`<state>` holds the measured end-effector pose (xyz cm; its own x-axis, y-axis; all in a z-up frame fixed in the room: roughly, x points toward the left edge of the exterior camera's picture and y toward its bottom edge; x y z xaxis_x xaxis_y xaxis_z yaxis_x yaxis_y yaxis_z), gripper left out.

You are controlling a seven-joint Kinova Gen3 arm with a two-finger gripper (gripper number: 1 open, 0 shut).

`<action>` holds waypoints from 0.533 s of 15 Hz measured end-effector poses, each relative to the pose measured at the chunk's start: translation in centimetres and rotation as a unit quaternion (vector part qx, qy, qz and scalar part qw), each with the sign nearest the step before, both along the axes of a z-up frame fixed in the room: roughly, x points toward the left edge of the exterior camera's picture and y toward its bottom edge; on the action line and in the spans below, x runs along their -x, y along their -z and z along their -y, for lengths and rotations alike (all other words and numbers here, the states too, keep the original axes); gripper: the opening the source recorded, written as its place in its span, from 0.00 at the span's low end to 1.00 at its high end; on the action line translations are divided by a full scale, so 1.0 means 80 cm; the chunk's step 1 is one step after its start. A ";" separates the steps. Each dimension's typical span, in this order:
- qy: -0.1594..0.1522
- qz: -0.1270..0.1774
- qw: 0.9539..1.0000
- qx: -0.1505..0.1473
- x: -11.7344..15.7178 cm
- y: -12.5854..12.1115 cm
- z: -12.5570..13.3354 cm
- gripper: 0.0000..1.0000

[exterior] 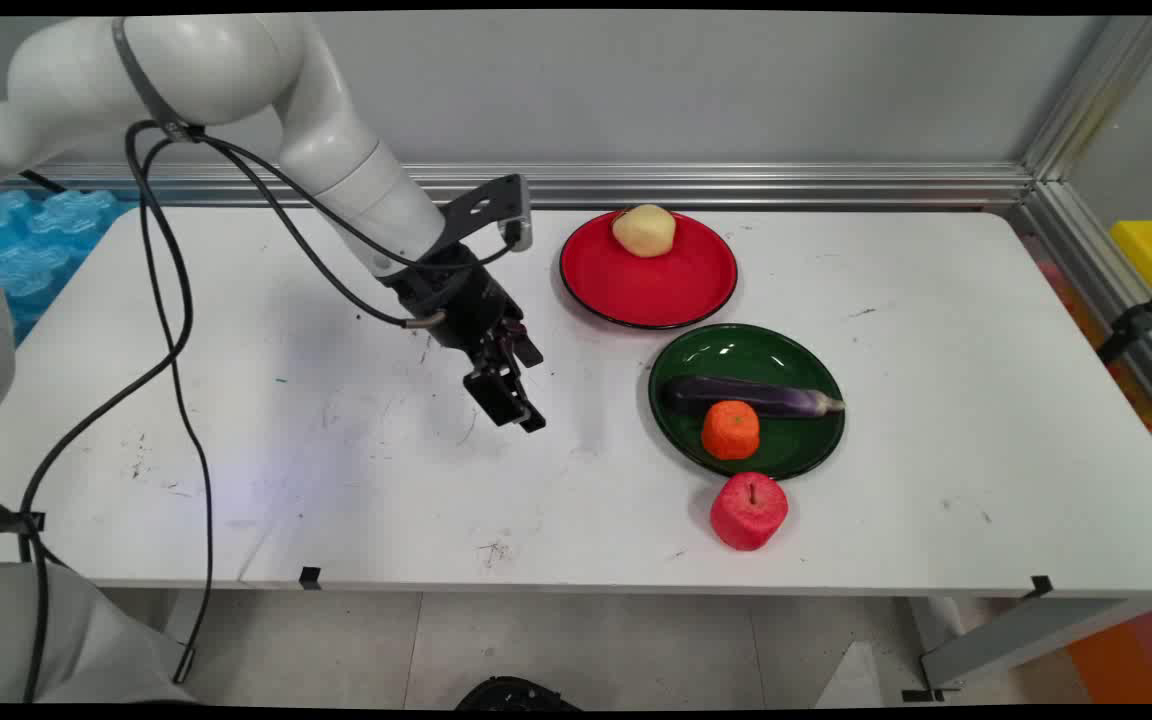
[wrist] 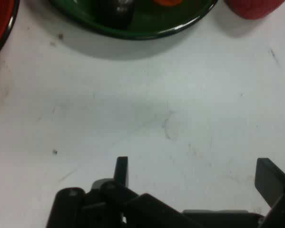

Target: Pick up the eggplant from the green plate

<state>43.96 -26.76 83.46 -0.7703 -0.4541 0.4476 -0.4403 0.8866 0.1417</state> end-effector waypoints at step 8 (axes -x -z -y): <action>0.008 -0.020 1.000 0.015 0.041 0.002 0.011 1.00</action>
<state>40.65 -27.61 83.28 -0.7591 -0.4272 0.4912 -0.4201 0.8979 0.1315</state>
